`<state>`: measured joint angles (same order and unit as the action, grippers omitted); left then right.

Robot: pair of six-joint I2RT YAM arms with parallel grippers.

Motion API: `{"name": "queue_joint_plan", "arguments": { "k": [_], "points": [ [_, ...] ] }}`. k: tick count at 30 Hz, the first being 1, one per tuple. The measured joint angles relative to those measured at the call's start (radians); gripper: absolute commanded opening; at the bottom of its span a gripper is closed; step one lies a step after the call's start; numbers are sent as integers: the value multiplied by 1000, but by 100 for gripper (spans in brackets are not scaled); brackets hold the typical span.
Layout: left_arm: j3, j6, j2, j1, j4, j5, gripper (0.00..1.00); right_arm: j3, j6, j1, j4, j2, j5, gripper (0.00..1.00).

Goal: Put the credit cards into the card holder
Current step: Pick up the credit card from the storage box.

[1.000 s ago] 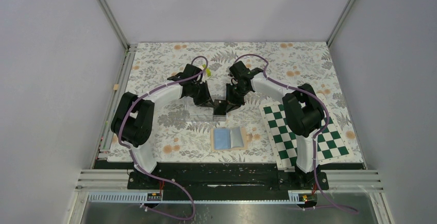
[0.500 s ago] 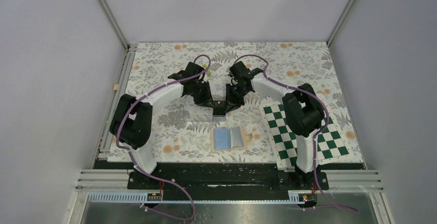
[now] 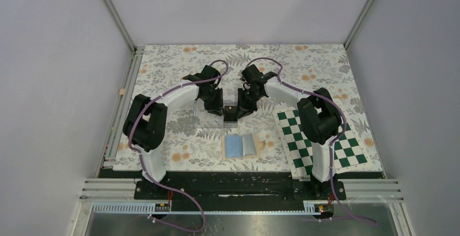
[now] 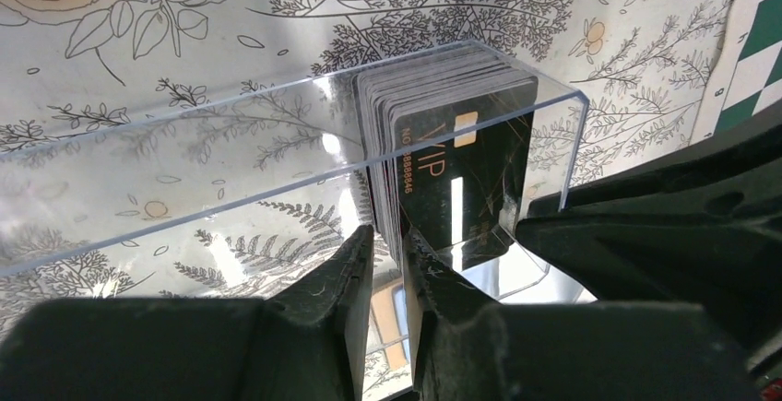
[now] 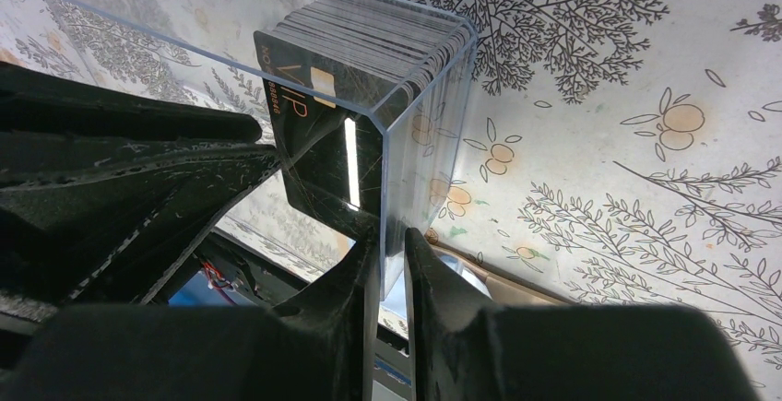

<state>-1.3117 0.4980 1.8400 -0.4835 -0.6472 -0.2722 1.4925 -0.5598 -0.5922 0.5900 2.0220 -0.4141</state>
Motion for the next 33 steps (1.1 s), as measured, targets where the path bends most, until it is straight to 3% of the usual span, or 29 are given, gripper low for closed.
{"name": "queue_joint_plan", "arguments": {
  "k": [9,33],
  "points": [
    [-23,-3,26,-9,-1,-5,0,0,0,0,0,0,0,21],
    [-56,-19,25,-59,-35,71,0,-5,0,2,-5,-1,-9,21]
  ]
}}
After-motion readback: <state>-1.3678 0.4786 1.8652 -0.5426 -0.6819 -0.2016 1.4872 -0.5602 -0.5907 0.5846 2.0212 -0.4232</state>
